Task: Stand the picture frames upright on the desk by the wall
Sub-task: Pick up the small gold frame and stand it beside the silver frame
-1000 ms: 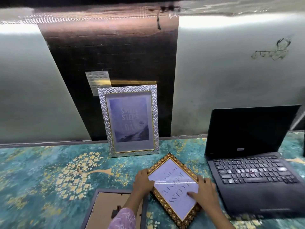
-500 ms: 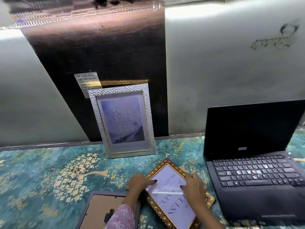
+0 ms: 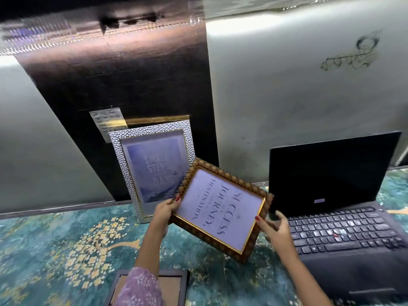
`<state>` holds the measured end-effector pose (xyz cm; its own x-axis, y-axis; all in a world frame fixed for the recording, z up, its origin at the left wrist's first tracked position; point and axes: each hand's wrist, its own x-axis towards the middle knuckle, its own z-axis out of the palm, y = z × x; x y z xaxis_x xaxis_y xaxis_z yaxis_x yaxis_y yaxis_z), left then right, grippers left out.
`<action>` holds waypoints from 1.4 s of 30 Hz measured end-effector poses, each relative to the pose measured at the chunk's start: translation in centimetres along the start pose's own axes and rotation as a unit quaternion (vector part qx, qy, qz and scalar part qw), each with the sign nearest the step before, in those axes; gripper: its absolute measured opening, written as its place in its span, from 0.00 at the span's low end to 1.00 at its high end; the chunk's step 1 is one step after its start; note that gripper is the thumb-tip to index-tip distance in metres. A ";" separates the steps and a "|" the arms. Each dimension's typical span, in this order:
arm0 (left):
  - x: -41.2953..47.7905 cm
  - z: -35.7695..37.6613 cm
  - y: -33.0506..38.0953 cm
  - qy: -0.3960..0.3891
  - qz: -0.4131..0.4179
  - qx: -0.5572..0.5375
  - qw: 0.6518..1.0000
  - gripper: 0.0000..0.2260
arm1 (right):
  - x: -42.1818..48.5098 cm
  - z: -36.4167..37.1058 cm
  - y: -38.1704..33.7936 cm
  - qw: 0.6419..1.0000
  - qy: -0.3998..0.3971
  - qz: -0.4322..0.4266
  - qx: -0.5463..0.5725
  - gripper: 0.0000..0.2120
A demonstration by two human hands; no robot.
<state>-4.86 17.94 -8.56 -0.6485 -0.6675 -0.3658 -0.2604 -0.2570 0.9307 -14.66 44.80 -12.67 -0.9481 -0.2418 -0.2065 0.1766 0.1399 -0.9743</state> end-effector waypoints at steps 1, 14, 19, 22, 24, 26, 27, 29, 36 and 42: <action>-0.1 0.1 -0.1 0.008 0.000 -0.043 0.999 0.10 | -0.2 0.3 -0.8 0.995 -0.029 0.016 0.093 0.38; -3.3 8.3 -4.9 -0.014 -0.170 -0.382 0.908 0.11 | 3.7 4.3 -8.5 0.969 -0.157 -0.092 0.165 0.18; -3.6 9.6 -4.8 -0.141 -0.188 -0.249 0.939 0.06 | 4.0 5.3 -7.9 0.985 -0.076 -0.141 0.060 0.14; -2.1 8.5 -4.2 -0.154 -0.150 -0.118 0.970 0.07 | 5.0 4.0 -7.3 0.987 -0.014 -0.143 0.077 0.10; -0.7 7.7 -3.2 -0.094 -0.105 -0.057 0.988 0.15 | 5.8 3.1 -7.2 0.985 0.031 -0.147 0.086 0.12; 0.4 7.5 -1.8 -0.007 -0.026 0.042 0.999 0.29 | 6.7 2.6 -7.4 0.984 0.047 -0.161 0.058 0.15; 1.0 7.6 -1.2 0.020 0.023 0.081 0.996 0.34 | 7.0 2.6 -7.6 0.983 0.044 -0.173 0.038 0.14; 1.7 8.4 -0.1 0.016 0.094 0.122 0.988 0.37 | 7.5 3.1 -8.2 0.979 0.030 -0.200 -0.006 0.14; 2.2 10.4 0.2 -0.025 0.078 0.074 0.994 0.41 | 8.9 4.7 -7.8 0.985 -0.011 -0.168 -0.033 0.11; 2.7 10.3 -0.5 -0.031 0.043 0.057 0.997 0.41 | 9.8 5.6 -6.5 0.992 0.005 -0.121 -0.042 0.11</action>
<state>-13.83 23.41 -10.11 -0.7138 -0.6388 -0.2872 -0.2785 -0.1173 0.9532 -23.65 36.17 -8.89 -0.9625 -0.2691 0.0345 -0.0798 0.1591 -0.9840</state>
